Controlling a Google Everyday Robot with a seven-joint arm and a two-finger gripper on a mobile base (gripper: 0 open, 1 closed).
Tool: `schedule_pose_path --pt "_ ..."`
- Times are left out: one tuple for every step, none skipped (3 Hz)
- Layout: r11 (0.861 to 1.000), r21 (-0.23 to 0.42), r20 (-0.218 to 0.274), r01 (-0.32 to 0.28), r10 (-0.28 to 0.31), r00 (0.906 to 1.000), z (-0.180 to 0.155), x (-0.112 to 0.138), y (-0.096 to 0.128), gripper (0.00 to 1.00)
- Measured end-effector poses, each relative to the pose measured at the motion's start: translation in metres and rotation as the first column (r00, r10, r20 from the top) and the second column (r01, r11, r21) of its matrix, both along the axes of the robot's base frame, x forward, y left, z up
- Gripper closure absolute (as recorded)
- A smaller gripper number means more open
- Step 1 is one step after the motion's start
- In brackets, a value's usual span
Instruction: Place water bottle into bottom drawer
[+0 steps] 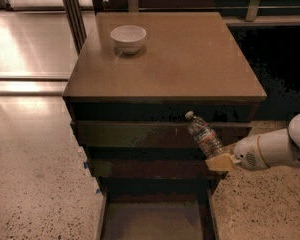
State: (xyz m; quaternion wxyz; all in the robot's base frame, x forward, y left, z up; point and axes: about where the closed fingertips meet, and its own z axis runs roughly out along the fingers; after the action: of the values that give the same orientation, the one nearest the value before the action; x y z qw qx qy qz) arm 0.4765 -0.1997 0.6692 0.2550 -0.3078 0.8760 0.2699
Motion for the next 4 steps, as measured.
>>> schedule_pose_path --pt "0.997 0.028 -0.049 0.069 -0.068 0.9965 -0.056 -0.011 -0.004 1.00" --pt "0.990 0.049 -0.100 0.134 -0.128 0.9867 -0.096 -0.020 -0.010 1.00" --pt "0.980 0.068 -0.156 0.189 -0.176 0.9719 -0.128 -0.026 -0.019 1.00" --pt "0.982 0.054 -0.191 0.180 -0.167 0.9674 -0.141 -0.016 -0.027 1.00"
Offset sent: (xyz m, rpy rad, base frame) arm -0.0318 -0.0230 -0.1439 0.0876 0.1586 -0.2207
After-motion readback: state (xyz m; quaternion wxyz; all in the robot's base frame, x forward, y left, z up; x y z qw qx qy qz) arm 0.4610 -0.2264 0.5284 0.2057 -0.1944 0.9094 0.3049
